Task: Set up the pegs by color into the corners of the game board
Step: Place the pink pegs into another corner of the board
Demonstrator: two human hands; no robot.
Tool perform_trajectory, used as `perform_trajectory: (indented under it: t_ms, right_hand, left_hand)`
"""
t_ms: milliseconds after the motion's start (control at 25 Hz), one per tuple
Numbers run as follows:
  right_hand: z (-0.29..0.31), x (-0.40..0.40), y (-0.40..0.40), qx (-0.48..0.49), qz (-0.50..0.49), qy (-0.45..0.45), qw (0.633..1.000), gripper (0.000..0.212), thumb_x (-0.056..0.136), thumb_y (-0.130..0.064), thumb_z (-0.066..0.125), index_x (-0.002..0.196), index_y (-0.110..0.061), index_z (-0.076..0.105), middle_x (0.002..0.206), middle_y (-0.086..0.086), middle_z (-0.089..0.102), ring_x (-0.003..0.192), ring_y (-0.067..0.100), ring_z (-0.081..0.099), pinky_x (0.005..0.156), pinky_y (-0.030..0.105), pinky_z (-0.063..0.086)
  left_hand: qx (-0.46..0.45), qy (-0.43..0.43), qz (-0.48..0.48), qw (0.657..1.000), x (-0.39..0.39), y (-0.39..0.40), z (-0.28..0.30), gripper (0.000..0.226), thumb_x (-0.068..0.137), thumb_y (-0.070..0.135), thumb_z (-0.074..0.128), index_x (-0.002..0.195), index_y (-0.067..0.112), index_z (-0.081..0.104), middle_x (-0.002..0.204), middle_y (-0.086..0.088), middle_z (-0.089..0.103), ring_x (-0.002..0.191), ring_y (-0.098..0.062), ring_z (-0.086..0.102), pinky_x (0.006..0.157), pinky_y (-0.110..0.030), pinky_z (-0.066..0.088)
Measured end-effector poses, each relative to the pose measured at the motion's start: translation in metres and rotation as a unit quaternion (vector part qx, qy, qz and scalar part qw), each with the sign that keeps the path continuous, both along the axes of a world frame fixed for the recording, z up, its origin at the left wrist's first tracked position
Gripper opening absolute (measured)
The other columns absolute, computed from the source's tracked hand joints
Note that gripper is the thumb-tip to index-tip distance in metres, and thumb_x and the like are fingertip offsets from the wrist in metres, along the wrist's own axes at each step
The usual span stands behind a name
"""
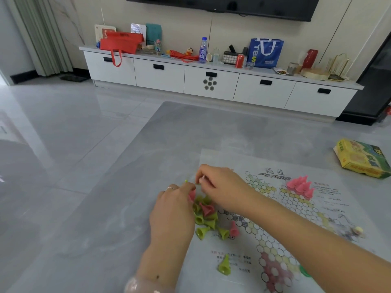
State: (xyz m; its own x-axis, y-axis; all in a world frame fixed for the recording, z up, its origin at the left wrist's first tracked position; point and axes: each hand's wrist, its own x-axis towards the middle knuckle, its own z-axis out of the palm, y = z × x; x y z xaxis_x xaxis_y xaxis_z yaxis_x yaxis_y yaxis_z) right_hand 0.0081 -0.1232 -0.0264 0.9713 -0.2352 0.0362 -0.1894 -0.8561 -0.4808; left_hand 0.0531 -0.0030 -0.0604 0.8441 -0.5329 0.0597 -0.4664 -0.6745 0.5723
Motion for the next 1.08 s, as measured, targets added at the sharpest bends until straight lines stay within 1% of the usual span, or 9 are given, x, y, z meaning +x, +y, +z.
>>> perform_trajectory:
  t_ms: [120,160,240,360,560,720,840,960,1080]
  right_hand:
    - [0.000,0.010,-0.005,-0.133,0.091,0.081,0.984,0.023,0.093,-0.012,0.039,0.109,-0.021,0.052,0.085,-0.004,0.056,0.096,0.015,0.055,0.073,0.027,0.034]
    - [0.000,0.012,-0.005,-0.153,0.109,0.088,0.978,0.026,0.093,-0.010,0.040,0.112,-0.022,0.052,0.097,-0.001,0.057,0.100,0.019,0.055,0.073,0.025,0.032]
    - [0.002,0.018,-0.005,-0.170,0.141,0.102,0.970,0.024,0.092,-0.010,0.042,0.108,-0.021,0.056,0.102,0.003,0.057,0.096,0.022,0.054,0.074,0.028,0.037]
    - [0.008,0.029,-0.004,-0.197,0.171,0.149,0.954,0.020,0.087,-0.006,0.047,0.095,-0.020,0.059,0.094,0.003,0.061,0.089,0.023,0.056,0.073,0.037,0.047]
    - [0.006,0.037,-0.001,-0.227,0.179,0.172,0.942,0.015,0.085,-0.004,0.049,0.094,-0.014,0.054,0.087,0.000,0.059,0.078,0.020,0.052,0.064,0.031,0.041]
    - [0.021,0.023,-0.006,-0.133,0.109,0.112,0.979,0.010,0.092,-0.021,0.047,0.100,-0.015,0.050,0.097,0.006,0.063,0.081,0.021,0.055,0.071,0.033,0.044]
    - [0.037,-0.008,-0.020,-0.030,0.031,0.041,0.998,0.003,0.093,-0.024,0.045,0.093,-0.023,0.048,0.085,-0.006,0.062,0.068,0.003,0.056,0.062,0.018,0.044]
    - [0.047,-0.058,-0.055,0.013,-0.070,0.010,0.997,0.009,0.091,-0.025,0.045,0.085,-0.030,0.045,0.076,-0.008,0.064,0.058,0.000,0.057,0.053,0.016,0.045]
    - [0.049,-0.113,-0.102,0.090,-0.213,-0.080,0.970,0.006,0.091,-0.014,0.046,0.097,-0.013,0.050,0.076,0.004,0.067,0.052,0.013,0.053,0.045,0.018,0.044]
  left_hand:
    - [0.008,-0.005,0.007,1.000,-0.003,0.001,0.003,0.032,0.088,0.009,0.041,0.110,0.028,0.055,0.089,0.005,0.045,0.097,-0.021,0.050,0.066,-0.029,0.038]
    - [0.017,-0.005,0.006,1.000,-0.003,0.000,0.003,0.032,0.088,0.009,0.041,0.109,0.027,0.056,0.088,0.004,0.043,0.098,-0.021,0.050,0.066,-0.029,0.037]
    - [0.022,-0.001,0.006,1.000,-0.003,0.000,0.004,0.033,0.088,0.009,0.040,0.111,0.024,0.057,0.088,0.003,0.041,0.099,-0.022,0.050,0.068,-0.028,0.037]
    - [0.013,0.017,0.008,1.000,-0.003,0.001,0.006,0.030,0.087,0.009,0.042,0.108,0.021,0.059,0.090,0.000,0.043,0.096,-0.023,0.051,0.069,-0.028,0.038]
    - [-0.014,0.048,0.032,0.998,-0.002,0.005,0.011,0.014,0.086,0.007,0.044,0.085,0.019,0.051,0.076,0.003,0.036,0.075,-0.018,0.040,0.064,-0.025,0.031]
    - [-0.022,0.053,0.035,0.998,0.000,0.006,0.008,0.010,0.086,0.005,0.045,0.081,0.014,0.044,0.086,-0.002,0.040,0.076,-0.018,0.040,0.064,-0.024,0.030]
    - [-0.042,0.045,0.048,0.997,-0.001,0.005,0.006,0.007,0.087,0.005,0.047,0.083,0.011,0.048,0.088,-0.004,0.046,0.079,-0.023,0.047,0.063,-0.024,0.030]
    - [-0.082,0.014,0.079,0.993,-0.001,0.005,0.012,0.020,0.089,0.006,0.046,0.103,0.008,0.060,0.100,-0.009,0.053,0.094,-0.028,0.054,0.068,-0.024,0.030]
    - [-0.130,-0.024,0.073,0.989,-0.004,0.001,0.018,0.023,0.090,0.005,0.047,0.101,0.003,0.066,0.095,-0.008,0.052,0.086,-0.027,0.052,0.061,-0.020,0.019]
